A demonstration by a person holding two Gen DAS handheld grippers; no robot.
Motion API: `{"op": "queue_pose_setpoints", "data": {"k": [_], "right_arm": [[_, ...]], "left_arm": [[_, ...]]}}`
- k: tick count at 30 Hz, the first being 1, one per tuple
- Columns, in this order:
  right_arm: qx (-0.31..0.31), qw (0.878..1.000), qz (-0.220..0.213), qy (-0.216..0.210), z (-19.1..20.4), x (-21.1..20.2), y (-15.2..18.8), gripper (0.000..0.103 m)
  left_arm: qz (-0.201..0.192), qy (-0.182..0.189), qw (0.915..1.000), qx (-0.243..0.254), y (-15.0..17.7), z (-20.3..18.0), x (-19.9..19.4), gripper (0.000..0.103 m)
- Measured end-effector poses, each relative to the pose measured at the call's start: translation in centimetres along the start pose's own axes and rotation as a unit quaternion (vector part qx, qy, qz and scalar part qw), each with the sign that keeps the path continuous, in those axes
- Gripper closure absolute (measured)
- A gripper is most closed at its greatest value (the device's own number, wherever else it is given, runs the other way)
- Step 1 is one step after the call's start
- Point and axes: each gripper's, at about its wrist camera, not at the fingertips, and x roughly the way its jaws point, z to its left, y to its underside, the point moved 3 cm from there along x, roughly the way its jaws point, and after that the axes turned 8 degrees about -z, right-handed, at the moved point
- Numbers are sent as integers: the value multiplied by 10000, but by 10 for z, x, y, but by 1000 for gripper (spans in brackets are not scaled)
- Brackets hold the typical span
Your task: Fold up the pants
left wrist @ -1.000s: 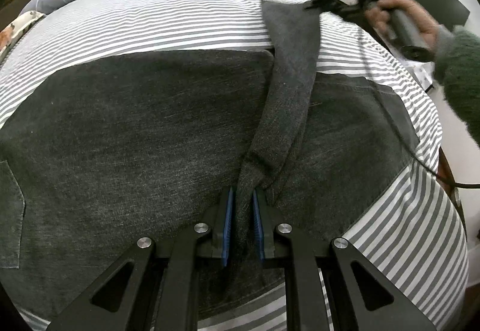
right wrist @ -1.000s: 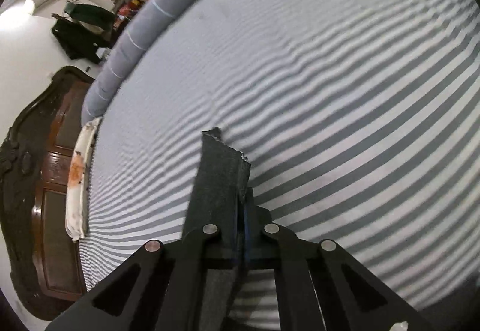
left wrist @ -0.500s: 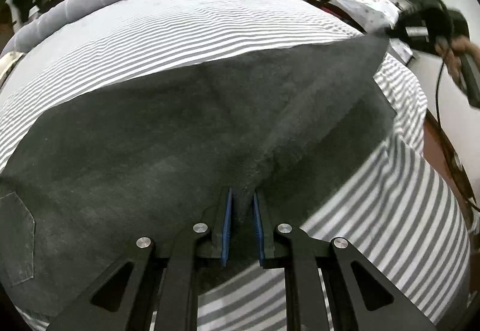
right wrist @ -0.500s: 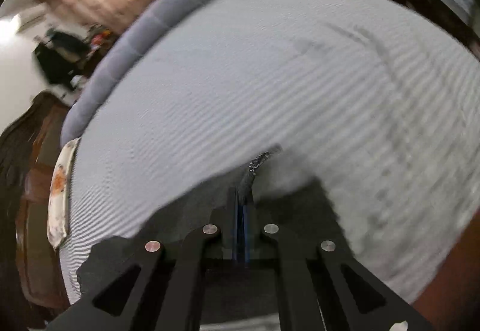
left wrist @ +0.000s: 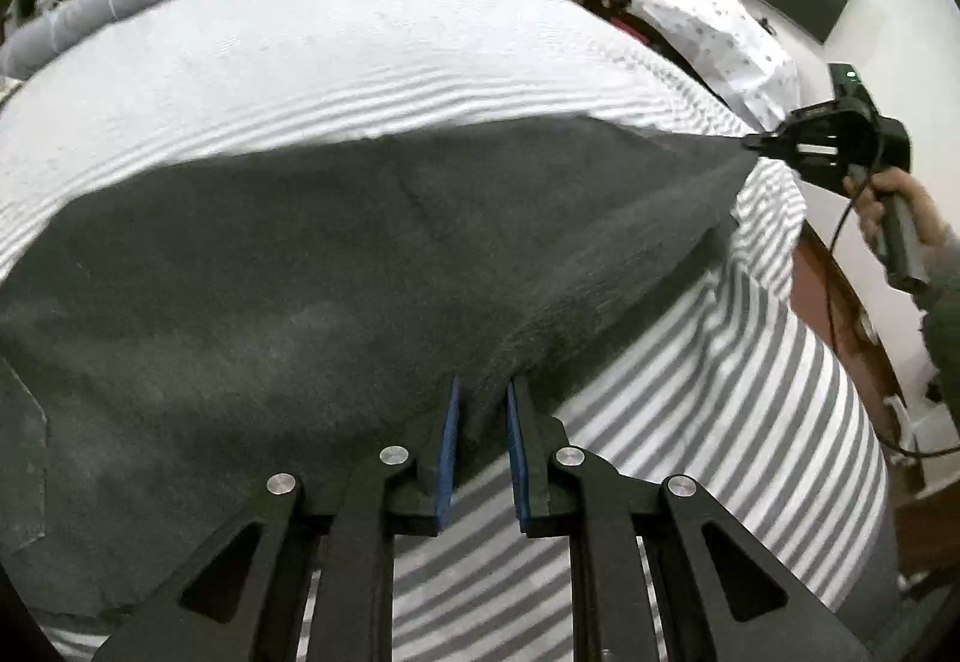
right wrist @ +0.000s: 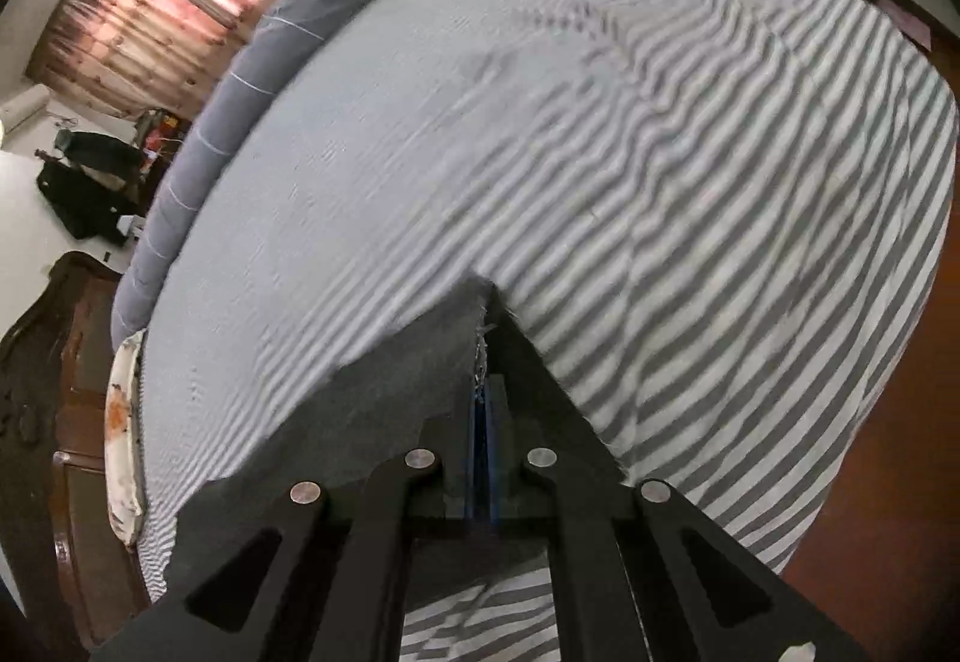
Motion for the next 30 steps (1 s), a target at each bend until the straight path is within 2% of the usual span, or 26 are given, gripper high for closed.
{"op": "queue_pose_setpoints", "data": {"k": [2, 7, 11, 15, 19, 23, 24, 25, 27, 30], "right_arm": [[92, 9999, 113, 1, -7, 10, 7, 100], [335, 9990, 230, -190, -19, 21, 18, 99], [645, 9962, 324, -492, -26, 18, 20, 95], [740, 9951, 347, -554, -32, 16, 23, 88], [838, 9938, 450, -577, -38, 21, 31, 88], [964, 9923, 517, -574, -44, 26, 38, 87], [971, 9924, 514, -558, -45, 26, 38, 83], [985, 9925, 500, -516, -47, 27, 39, 74], [959, 9934, 469, -427, -51, 29, 40, 65], [1067, 9916, 473, -550, -52, 37, 40, 65]], "left_arm": [[178, 60, 9998, 54, 8, -1, 0, 84], [372, 89, 9991, 193, 30, -7, -11, 82], [446, -66, 9989, 137, 42, -6, -13, 82], [297, -242, 9993, -8, 34, 1, -13, 82], [151, -329, 9993, -80, 22, 6, -11, 80], [228, -473, 9986, -80, 22, 9, 0, 80], [244, -474, 9985, -85, 22, 8, 2, 80], [244, -485, 9985, -94, 22, 8, 3, 80], [231, -468, 9986, -79, 22, 6, 5, 80], [287, -487, 9984, -9, 21, 4, 11, 79]]}}
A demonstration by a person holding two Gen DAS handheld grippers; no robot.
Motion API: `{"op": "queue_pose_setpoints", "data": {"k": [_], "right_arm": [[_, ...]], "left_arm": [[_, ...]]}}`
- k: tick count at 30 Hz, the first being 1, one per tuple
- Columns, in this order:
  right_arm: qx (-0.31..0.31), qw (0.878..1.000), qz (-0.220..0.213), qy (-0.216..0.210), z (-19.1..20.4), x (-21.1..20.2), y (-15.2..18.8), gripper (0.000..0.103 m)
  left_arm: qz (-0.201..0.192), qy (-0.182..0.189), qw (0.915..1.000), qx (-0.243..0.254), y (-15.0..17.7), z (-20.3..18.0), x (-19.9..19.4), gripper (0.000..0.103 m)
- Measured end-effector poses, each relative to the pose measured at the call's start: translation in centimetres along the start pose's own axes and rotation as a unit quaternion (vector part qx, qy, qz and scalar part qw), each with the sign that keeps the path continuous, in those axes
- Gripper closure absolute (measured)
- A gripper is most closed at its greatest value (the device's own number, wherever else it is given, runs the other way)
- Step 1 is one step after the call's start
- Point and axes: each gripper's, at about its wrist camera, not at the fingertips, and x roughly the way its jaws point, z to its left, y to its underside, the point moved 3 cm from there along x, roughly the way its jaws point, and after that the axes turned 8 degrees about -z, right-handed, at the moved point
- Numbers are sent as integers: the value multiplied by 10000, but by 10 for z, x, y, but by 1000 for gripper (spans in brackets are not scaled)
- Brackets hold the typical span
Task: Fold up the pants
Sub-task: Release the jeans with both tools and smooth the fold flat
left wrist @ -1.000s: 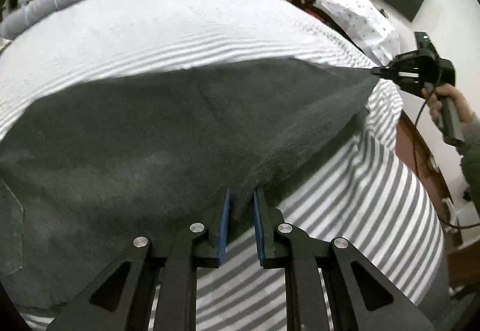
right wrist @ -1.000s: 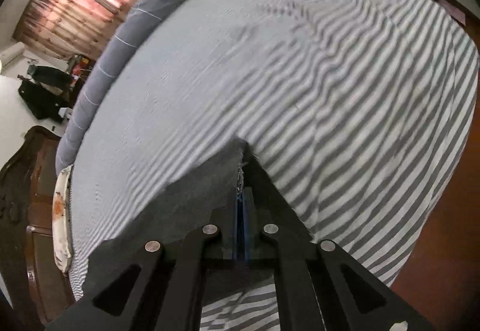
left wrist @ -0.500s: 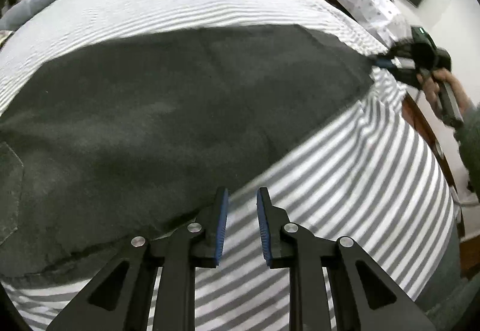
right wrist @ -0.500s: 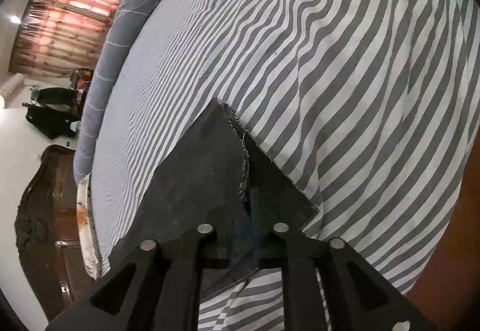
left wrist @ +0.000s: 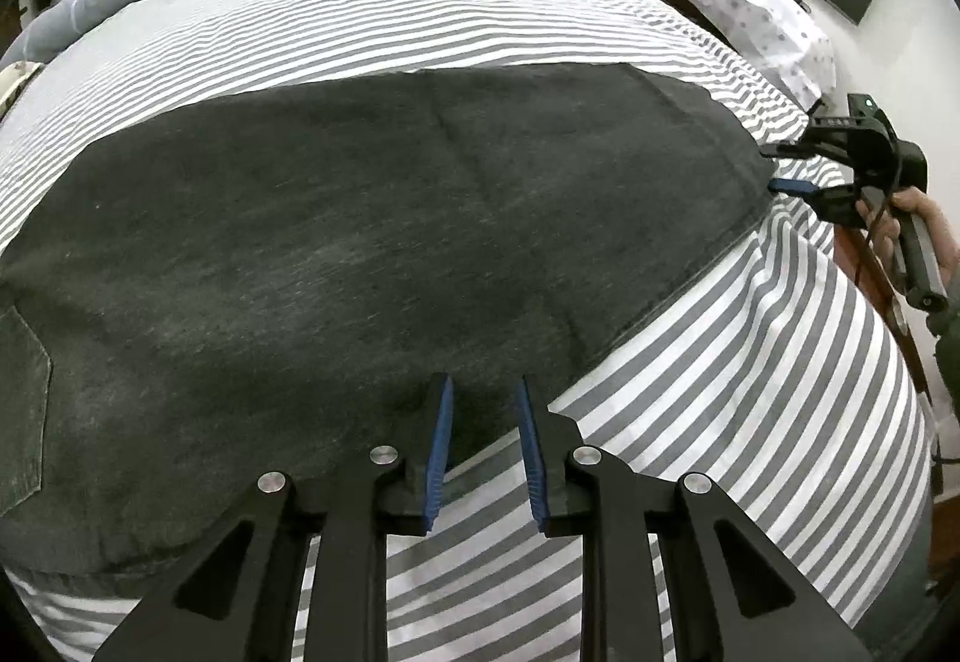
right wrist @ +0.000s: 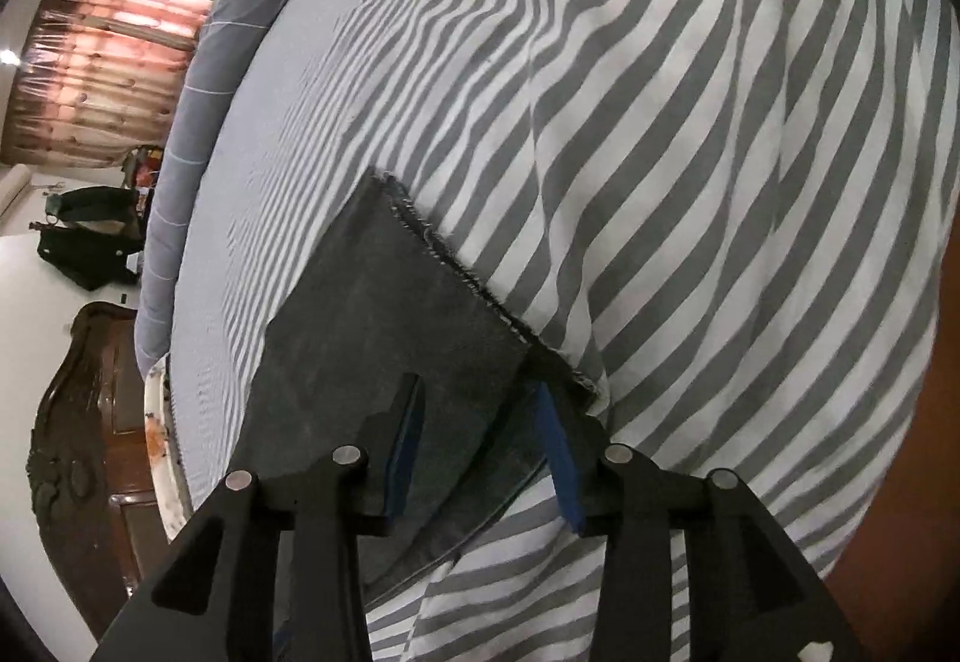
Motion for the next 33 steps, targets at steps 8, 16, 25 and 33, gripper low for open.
{"op": "queue_pose_setpoints", "data": {"k": [8, 16, 25, 33], "right_arm": [[-381, 9988, -295, 70, 18, -17, -1, 100], [-1076, 9880, -625, 917, 32, -31, 20, 101], [-966, 9845, -382, 1413, 11, -7, 18, 89], [-1084, 9798, -587, 1573, 41, -38, 0, 70]], "left_arm": [[-22, -12, 9999, 104, -8, -5, 6, 79], [-46, 243, 9996, 99, -10, -3, -2, 78], [438, 600, 9965, -394, 12, 20, 12, 72], [-307, 544, 9947, -814, -17, 46, -32, 72]]}}
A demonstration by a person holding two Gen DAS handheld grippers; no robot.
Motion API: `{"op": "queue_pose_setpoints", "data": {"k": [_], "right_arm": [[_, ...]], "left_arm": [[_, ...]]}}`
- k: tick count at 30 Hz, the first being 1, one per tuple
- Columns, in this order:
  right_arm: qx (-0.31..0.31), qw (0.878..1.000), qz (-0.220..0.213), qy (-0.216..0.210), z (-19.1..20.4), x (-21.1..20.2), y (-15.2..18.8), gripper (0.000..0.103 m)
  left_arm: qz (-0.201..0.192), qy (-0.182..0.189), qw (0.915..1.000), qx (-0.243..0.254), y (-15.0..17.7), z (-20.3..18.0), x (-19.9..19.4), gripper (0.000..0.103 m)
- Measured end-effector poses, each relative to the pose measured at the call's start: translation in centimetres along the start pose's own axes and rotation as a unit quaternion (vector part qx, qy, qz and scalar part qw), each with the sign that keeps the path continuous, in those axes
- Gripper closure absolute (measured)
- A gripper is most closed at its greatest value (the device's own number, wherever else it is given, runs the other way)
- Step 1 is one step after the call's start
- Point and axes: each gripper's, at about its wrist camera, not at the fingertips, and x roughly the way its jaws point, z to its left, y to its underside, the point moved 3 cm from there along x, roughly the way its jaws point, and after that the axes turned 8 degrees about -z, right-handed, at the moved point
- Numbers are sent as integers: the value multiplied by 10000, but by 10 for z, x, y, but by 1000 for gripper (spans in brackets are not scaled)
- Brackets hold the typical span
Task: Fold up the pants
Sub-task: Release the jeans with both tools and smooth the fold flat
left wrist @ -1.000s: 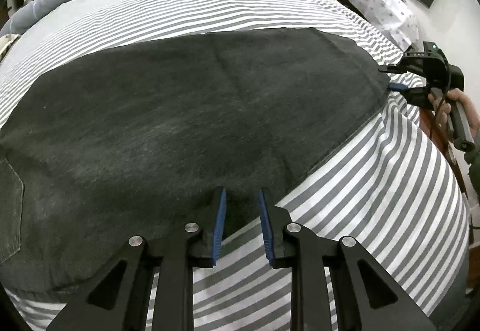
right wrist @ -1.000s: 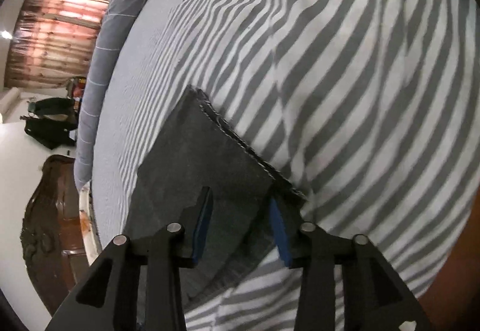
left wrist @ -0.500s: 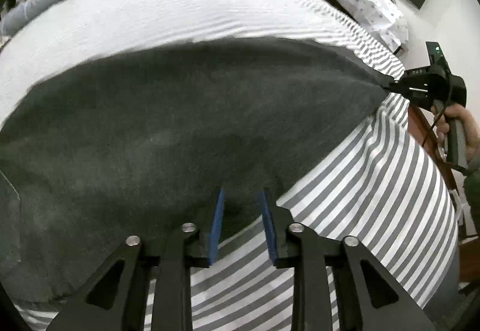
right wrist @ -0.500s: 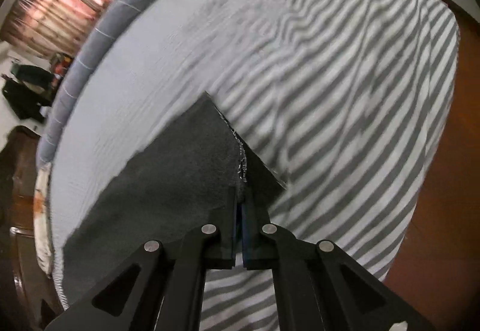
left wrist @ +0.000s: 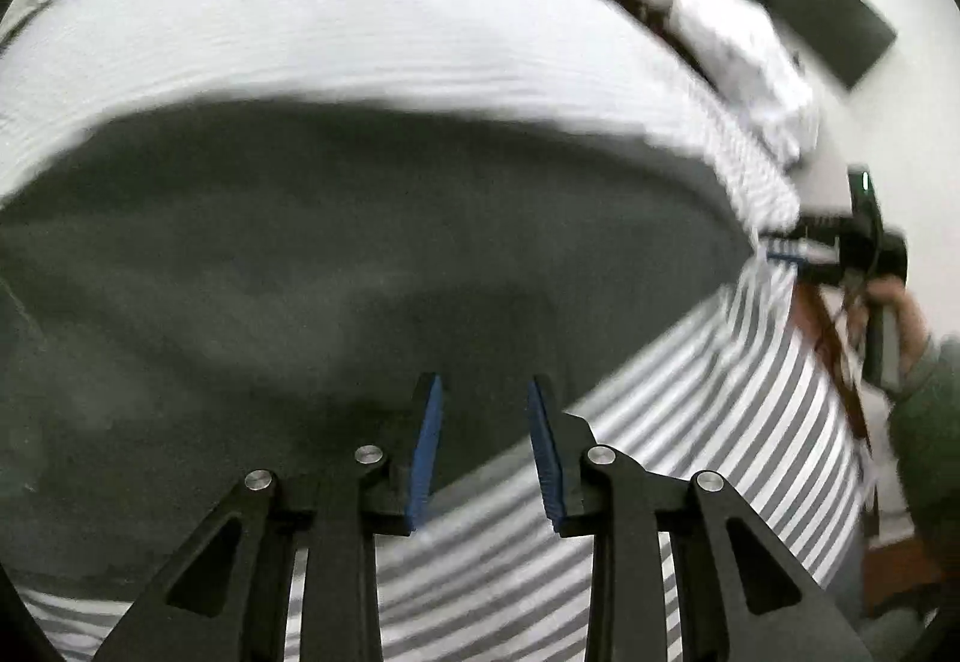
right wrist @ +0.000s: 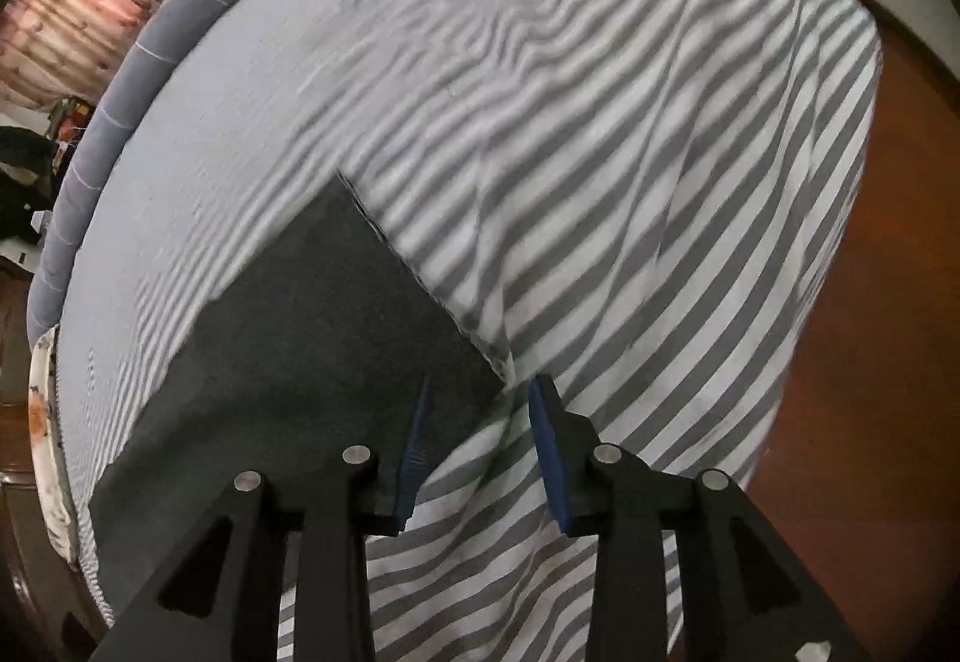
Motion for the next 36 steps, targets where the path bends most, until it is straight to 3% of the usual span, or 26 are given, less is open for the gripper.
{"op": "queue_pose_setpoints", "data": {"k": [5, 10, 16, 20, 26, 31, 34, 36], "right_arm": [[-441, 9981, -18, -437, 57, -10, -18, 70], [-1558, 9807, 422, -1103, 177, 5, -10, 68], [-2758, 9334, 1287, -1902, 332, 42, 50, 67], [-3391, 9045, 1637, -2005, 398, 66, 106, 67], [-3825, 8786, 1955, -2085, 434, 82, 164, 67], [-4261, 8476, 2168, -2303, 419, 74, 201, 67], [-4386, 8405, 2118, -2373, 400, 71, 214, 66], [-4327, 8429, 2060, -2446, 392, 69, 214, 66]], "left_arm": [[-747, -647, 9948, -228, -46, 42, -29, 71], [-985, -1106, 9856, -819, -76, 100, -30, 71], [-1146, -1396, 9777, -1074, -95, 134, -30, 71], [-1179, -1519, 9747, -1139, -103, 143, -31, 71], [-1103, -1714, 9711, -1242, -110, 163, -32, 71], [-1056, -1625, 9721, -1322, -104, 160, -29, 71], [-946, -1533, 9757, -1251, -95, 152, -21, 71], [-807, -1529, 9768, -1261, -89, 147, -14, 71]]}}
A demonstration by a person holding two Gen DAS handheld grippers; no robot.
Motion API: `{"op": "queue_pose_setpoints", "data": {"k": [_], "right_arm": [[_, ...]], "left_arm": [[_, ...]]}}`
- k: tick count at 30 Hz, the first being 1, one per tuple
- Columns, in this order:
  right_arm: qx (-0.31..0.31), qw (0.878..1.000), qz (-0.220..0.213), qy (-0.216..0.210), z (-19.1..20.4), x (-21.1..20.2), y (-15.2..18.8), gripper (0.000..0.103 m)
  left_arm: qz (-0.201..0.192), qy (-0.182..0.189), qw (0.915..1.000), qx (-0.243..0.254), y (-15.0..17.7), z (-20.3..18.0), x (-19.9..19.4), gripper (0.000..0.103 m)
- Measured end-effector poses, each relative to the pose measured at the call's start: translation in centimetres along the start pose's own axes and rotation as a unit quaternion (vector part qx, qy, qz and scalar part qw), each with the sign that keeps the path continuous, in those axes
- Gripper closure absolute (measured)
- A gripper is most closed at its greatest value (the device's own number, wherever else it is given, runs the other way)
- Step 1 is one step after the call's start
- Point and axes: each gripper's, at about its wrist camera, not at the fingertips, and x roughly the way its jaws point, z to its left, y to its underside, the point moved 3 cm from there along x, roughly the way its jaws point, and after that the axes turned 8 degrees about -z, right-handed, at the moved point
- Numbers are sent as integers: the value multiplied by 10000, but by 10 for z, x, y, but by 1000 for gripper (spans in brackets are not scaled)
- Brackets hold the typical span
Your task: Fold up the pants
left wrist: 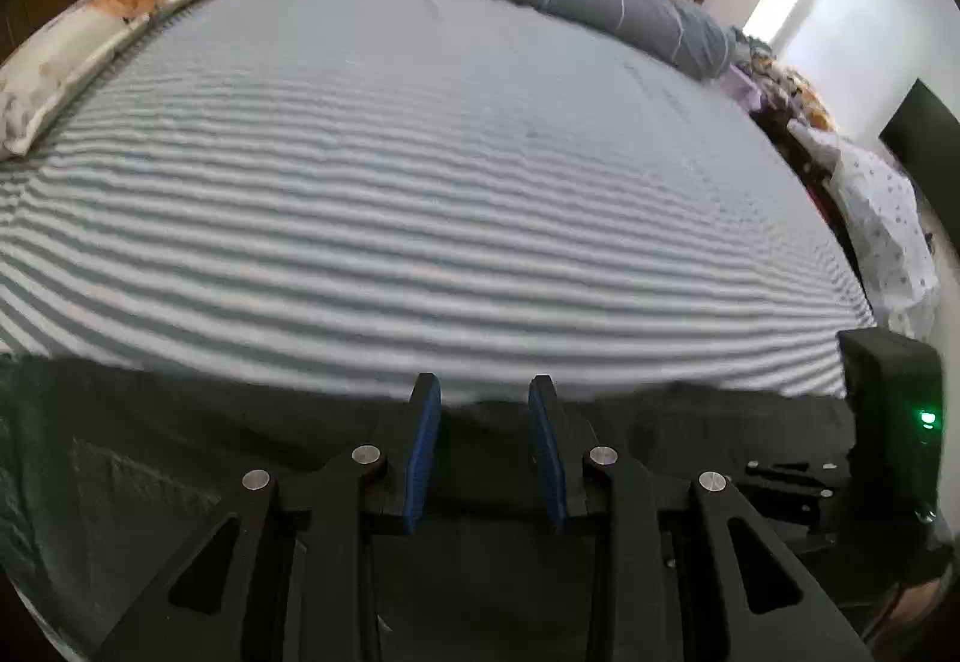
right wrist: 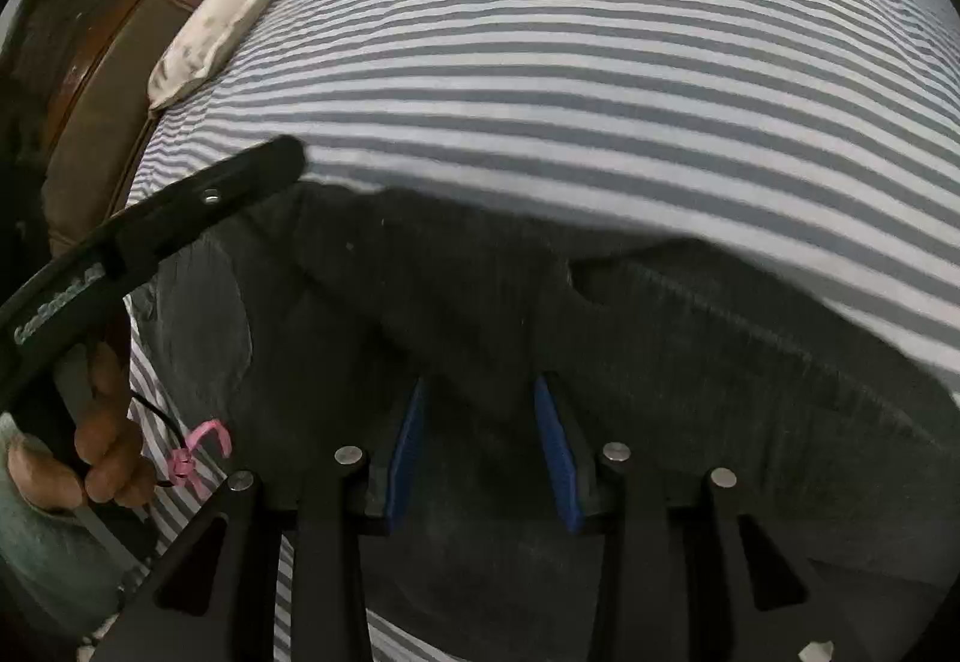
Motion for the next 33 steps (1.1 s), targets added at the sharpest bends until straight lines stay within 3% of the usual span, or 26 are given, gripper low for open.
{"op": "queue_pose_setpoints", "data": {"k": [6, 9, 12, 15, 19, 23, 30, 33], "right_arm": [[84, 9997, 54, -204, -5, -4, 6, 66], [7, 9994, 174, -296, -6, -10, 2, 66], [179, 9987, -88, -479, -9, -26, -16, 66], [459, 9973, -271, -496, -27, -36, -37, 57], [966, 9913, 140, -881, -39, -14, -54, 54], [1437, 9749, 647, -1574, -31, 21, -54, 54], [1842, 9529, 888, -2240, -15, 53, -65, 53], [1679, 9599, 693, -2134, -12, 43, -80, 53]], "left_arm": [[456, -159, 9988, -93, 40, -1, 14, 71], [385, -154, 9991, -58, 51, 0, 12, 71], [382, -213, 9989, 152, 56, -2, 11, 71], [326, -204, 9991, 191, 57, -2, 10, 71], [216, -145, 9996, 89, 62, 1, 7, 71], [98, -71, 9999, 48, 66, 4, 4, 71], [-67, 40, 9999, -64, 81, 17, -5, 71], [-120, 98, 9998, -98, 85, 20, -8, 71]]}}
